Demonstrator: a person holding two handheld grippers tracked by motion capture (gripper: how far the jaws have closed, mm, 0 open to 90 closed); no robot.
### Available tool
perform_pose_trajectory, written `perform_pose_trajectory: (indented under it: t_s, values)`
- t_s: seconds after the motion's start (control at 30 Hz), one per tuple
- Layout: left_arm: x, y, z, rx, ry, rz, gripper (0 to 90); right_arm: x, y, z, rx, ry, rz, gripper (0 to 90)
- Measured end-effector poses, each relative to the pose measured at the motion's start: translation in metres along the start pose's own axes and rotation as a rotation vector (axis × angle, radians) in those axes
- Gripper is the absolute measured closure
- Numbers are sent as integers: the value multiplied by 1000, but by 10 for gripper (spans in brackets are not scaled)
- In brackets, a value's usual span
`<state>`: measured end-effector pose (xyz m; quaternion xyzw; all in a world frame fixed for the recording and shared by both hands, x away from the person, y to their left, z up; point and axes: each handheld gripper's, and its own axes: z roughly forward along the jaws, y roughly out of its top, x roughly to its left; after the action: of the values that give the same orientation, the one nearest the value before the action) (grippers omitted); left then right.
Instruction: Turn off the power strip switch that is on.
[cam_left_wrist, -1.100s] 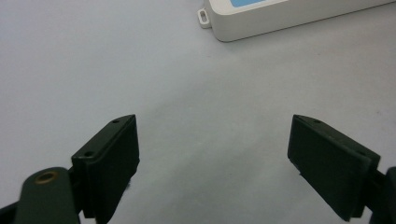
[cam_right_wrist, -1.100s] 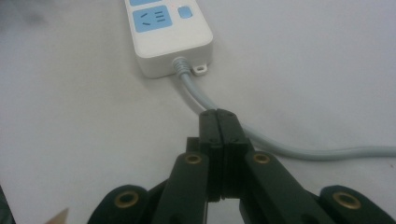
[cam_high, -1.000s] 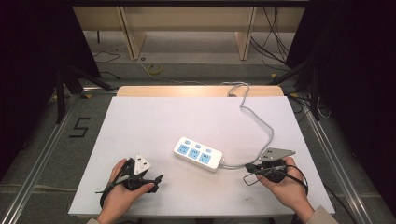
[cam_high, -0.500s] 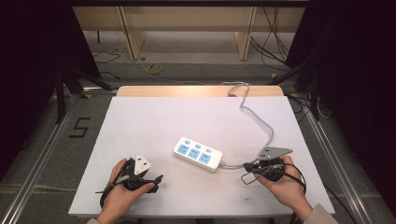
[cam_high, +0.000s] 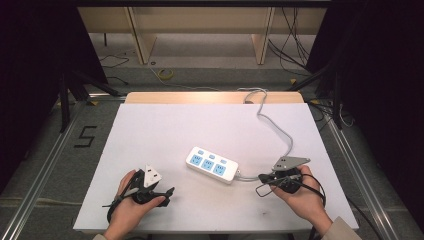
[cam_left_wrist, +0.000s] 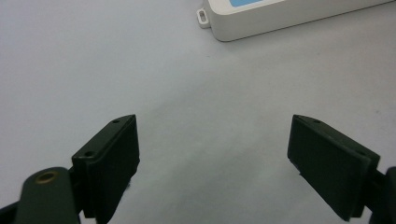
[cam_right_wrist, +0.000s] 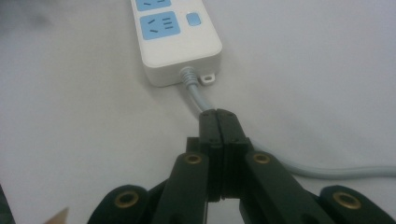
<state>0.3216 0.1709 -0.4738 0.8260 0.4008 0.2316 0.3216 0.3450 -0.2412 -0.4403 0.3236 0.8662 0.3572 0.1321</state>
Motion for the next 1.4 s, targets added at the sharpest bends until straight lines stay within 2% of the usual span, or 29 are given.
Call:
perform_pose_trajectory:
  t_s: [1.4]
  values:
    - [0, 0, 0, 0, -1, 4, 167, 3, 14, 9, 25, 16, -23, 900]
